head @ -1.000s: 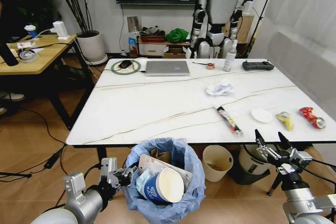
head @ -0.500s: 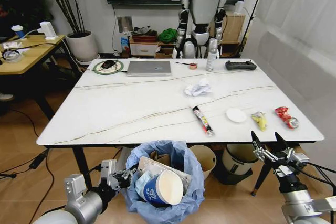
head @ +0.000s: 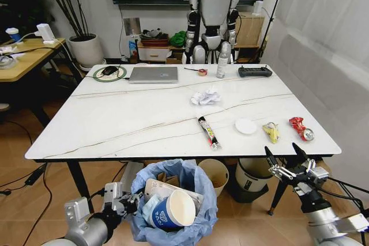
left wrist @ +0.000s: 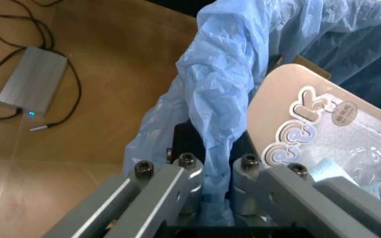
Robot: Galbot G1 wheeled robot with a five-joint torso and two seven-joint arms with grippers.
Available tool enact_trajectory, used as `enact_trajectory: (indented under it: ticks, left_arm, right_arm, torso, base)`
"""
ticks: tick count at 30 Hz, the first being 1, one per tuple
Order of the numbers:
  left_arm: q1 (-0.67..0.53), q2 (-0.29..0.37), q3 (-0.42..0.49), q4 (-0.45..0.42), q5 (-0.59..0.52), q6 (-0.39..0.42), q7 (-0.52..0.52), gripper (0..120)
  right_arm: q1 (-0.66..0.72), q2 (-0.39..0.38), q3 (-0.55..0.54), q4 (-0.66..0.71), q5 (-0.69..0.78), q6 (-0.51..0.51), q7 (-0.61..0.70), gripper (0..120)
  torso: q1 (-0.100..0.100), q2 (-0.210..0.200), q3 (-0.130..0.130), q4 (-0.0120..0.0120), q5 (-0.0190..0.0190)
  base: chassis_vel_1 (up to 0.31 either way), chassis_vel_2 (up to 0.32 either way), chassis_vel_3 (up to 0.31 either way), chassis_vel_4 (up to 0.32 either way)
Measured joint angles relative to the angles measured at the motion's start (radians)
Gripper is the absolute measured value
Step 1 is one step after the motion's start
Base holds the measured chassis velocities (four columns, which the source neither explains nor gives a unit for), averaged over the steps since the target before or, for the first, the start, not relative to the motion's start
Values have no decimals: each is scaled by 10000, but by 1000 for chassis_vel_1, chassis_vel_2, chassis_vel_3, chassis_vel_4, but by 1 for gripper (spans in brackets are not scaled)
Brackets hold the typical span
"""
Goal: Pick up the trash bin and place the trash from the table into it.
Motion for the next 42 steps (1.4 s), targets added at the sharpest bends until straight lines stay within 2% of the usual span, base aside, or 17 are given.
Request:
enact_trajectory:
  ticks: [3, 6, 7, 9, 11, 13, 15, 17, 19, 20, 23, 27, 30, 34, 38, 41, 42]
  left_arm:
    - [7, -32, -35, -4, -94, -1, -246, 0]
    - [32, -43, -133, -14, -235, -2, -505, 0]
    - [32, -43, -133, -14, -235, -2, -505, 0]
    - [57, -83, -222, -48, -424, -3, -656, 0]
    - [42, -164, -238, -33, -462, -3, -704, 0]
    - [-30, -283, -189, 13, -478, -3, -722, 0]
    - [-41, -341, -164, 23, -479, -1, -722, 0]
    - [-1, -398, -146, 31, -477, 7, -715, 0]
    - [60, -441, -154, 36, -461, 15, -692, 0]
    - [60, -441, -154, 36, -461, 15, -692, 0]
    - [-85, -377, -117, 99, -563, 32, -685, 0]
    - [-280, -127, -46, 239, -769, 67, -685, 0]
    - [-410, -66, 1, 288, -850, 67, -683, 0]
    - [-567, -64, 96, 380, -898, 73, -603, 0]
    - [-642, -132, 141, 456, -824, 79, -529, 0]
    - [-532, -210, 131, 464, -737, 85, -489, 0]
    - [-532, -210, 131, 464, -737, 85, -489, 0]
  right_arm:
    - [-8, -319, -63, 163, -25, 1, 217, 100]
    - [63, -1319, -404, 549, -262, -316, 1461, 100]
    - [63, -1319, -404, 549, -262, -316, 1461, 100]
    - [118, -2264, -866, 962, -283, -855, 3085, 100]
    - [154, -2945, -1244, 1180, -13, -1110, 3817, 100]
    - [348, -3603, -1665, 1057, 146, -827, 3851, 100]
    - [428, -3928, -1696, 967, -2, -801, 3803, 100]
    - [489, -4570, -1498, 949, 52, -1253, 3510, 100]
    - [883, -5338, -1437, 952, 1001, -1991, 3237, 100]
    - [883, -5338, -1437, 952, 1001, -1991, 3237, 100]
    - [1603, -6156, -1550, 1024, 1998, -2869, 3479, 100]
    - [1937, -6851, -1624, 776, 1912, -2803, 3695, 100]
    - [2012, -7125, -1717, 711, 2460, -2664, 3782, 100]
    - [2469, -7659, -1940, 1196, 4653, -4337, 3928, 100]
    - [3277, -7656, -2608, 1354, 5123, -5109, 4201, 100]
    - [4577, -7166, -3754, 1133, 5518, -5956, 4810, 100]
    - [4577, -7166, -3754, 1133, 5518, -5956, 4810, 100]
  torso:
    - [0, 0, 0, -1, 3]
    - [0, 0, 0, -1, 3]
    - [0, 0, 0, -1, 3]
    - [0, 0, 0, 0, 5]
    - [1, 0, 1, 0, 2]
    - [1, -1, 1, -1, 7]
    - [1, -1, 1, 0, 8]
    - [0, 0, 1, -3, 6]
    - [0, 0, 1, -2, 3]
    - [0, 0, 1, -2, 3]
    - [0, -1, 1, 8, 5]
    - [1, -1, 2, -2, 5]
    - [2, -1, 2, 0, 6]
    - [1, -1, 1, -1, 2]
    - [1, 0, 1, -1, 1]
    - [1, 0, 1, -3, -1]
    - [1, 0, 1, -3, -1]
  base:
    - [0, 0, 0, 0]
    - [0, 0, 0, 0]
    - [0, 0, 0, 0]
    - [0, 0, 0, 0]
    - [0, 0, 0, 0]
    - [0, 0, 0, 0]
    - [0, 0, 0, 0]
    - [0, 0, 0, 0]
    - [0, 0, 0, 0]
    - [0, 0, 0, 0]
    - [0, 0, 0, 0]
    - [0, 0, 0, 0]
    - [0, 0, 0, 0]
    - [0, 0, 0, 0]
    - [0, 0, 0, 0]
    - [0, 0, 0, 0]
    - [0, 0, 0, 0]
